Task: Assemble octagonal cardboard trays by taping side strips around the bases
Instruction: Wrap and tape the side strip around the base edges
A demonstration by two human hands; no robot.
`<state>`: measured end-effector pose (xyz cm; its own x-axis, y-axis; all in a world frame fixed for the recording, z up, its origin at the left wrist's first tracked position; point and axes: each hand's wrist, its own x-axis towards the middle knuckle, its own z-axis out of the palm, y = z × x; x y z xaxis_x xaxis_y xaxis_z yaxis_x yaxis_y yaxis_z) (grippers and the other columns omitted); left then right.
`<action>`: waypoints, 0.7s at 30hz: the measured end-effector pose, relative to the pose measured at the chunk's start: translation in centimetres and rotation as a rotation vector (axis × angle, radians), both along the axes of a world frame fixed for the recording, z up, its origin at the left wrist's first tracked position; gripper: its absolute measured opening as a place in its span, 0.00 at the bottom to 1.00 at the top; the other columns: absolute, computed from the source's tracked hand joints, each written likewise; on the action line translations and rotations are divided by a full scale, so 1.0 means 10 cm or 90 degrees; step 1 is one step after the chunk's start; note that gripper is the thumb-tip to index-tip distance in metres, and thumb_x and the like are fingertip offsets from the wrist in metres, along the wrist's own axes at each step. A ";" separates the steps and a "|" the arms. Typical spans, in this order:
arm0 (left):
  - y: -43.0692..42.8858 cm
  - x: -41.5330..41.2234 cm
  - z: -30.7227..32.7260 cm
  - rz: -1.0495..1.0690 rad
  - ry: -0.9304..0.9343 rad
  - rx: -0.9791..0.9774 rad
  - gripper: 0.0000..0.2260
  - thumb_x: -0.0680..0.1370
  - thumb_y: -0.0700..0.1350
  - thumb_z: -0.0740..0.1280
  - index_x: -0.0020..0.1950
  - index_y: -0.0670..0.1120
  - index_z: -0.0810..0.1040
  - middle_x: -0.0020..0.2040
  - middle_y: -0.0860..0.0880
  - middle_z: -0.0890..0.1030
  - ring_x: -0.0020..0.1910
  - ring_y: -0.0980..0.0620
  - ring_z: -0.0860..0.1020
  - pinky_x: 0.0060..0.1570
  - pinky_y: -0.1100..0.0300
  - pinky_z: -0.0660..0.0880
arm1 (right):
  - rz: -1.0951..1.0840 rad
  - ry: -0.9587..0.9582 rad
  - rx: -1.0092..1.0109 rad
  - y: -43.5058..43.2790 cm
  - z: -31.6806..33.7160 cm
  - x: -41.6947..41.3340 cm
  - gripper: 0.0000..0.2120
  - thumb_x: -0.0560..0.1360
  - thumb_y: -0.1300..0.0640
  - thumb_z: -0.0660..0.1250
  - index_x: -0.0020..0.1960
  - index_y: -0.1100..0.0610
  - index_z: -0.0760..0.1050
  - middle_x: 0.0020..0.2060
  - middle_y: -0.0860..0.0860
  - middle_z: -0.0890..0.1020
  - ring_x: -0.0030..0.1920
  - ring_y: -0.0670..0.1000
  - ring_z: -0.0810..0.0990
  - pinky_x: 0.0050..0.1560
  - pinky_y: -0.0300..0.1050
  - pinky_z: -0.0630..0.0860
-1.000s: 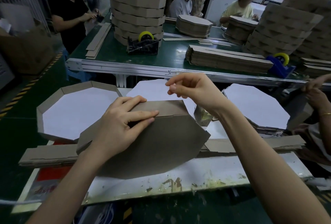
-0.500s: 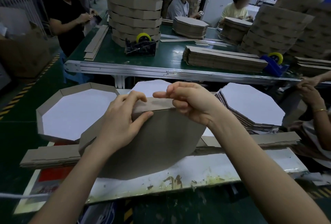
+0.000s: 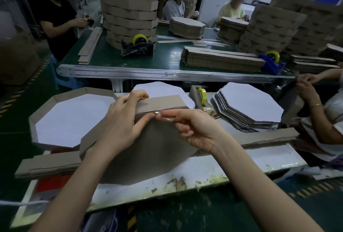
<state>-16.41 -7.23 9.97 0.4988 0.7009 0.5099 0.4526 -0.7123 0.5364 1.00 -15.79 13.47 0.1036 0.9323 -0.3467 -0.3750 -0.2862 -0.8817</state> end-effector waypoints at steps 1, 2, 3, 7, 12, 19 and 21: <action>0.00 0.00 0.00 -0.003 0.000 0.003 0.19 0.76 0.51 0.69 0.64 0.52 0.68 0.52 0.60 0.65 0.56 0.52 0.69 0.51 0.55 0.66 | -0.002 -0.004 0.002 -0.01 -0.01 -0.01 0.14 0.76 0.70 0.56 0.52 0.66 0.79 0.47 0.58 0.85 0.20 0.41 0.62 0.19 0.30 0.55; 0.00 0.00 -0.01 -0.005 0.001 0.005 0.18 0.77 0.51 0.69 0.64 0.52 0.68 0.52 0.60 0.65 0.55 0.52 0.69 0.51 0.55 0.66 | -0.004 -0.007 0.006 -0.02 -0.01 -0.01 0.14 0.76 0.70 0.56 0.51 0.66 0.80 0.47 0.57 0.85 0.20 0.41 0.62 0.19 0.30 0.55; -0.01 -0.01 -0.01 -0.006 0.002 0.006 0.18 0.77 0.51 0.69 0.64 0.53 0.68 0.52 0.60 0.65 0.55 0.52 0.69 0.51 0.55 0.66 | -0.007 -0.007 0.010 -0.03 -0.01 -0.02 0.15 0.75 0.71 0.56 0.51 0.66 0.80 0.48 0.57 0.85 0.20 0.41 0.62 0.19 0.30 0.56; -0.01 -0.02 0.00 -0.011 0.002 0.025 0.16 0.78 0.51 0.68 0.64 0.53 0.71 0.51 0.59 0.65 0.54 0.54 0.66 0.50 0.55 0.67 | 0.009 -0.016 0.015 -0.06 0.02 -0.02 0.17 0.75 0.72 0.53 0.49 0.67 0.81 0.49 0.59 0.85 0.19 0.41 0.62 0.19 0.31 0.57; -0.01 -0.01 0.01 -0.008 0.003 -0.001 0.16 0.77 0.52 0.68 0.63 0.52 0.70 0.52 0.59 0.65 0.55 0.52 0.68 0.51 0.52 0.70 | -0.011 -0.012 0.086 0.01 0.14 -0.04 0.18 0.75 0.71 0.53 0.50 0.64 0.82 0.51 0.55 0.86 0.20 0.42 0.62 0.20 0.30 0.57; 0.01 -0.01 0.02 -0.009 0.000 -0.020 0.17 0.77 0.52 0.68 0.62 0.50 0.68 0.52 0.59 0.65 0.54 0.53 0.68 0.51 0.53 0.70 | -0.038 0.077 0.033 0.14 0.11 -0.07 0.17 0.75 0.73 0.49 0.47 0.67 0.77 0.44 0.58 0.85 0.18 0.41 0.61 0.17 0.29 0.58; 0.01 -0.01 0.02 -0.013 0.000 -0.009 0.17 0.77 0.51 0.68 0.62 0.49 0.68 0.51 0.60 0.64 0.53 0.55 0.67 0.49 0.54 0.68 | -0.041 0.087 0.004 0.15 0.07 -0.06 0.17 0.75 0.73 0.48 0.47 0.67 0.76 0.43 0.58 0.85 0.18 0.41 0.61 0.17 0.29 0.57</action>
<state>-16.54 -7.09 10.16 0.5133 0.6976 0.4999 0.4384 -0.7139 0.5460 0.40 -14.32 14.13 0.1152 0.9272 -0.3564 -0.5097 -0.2527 -0.8224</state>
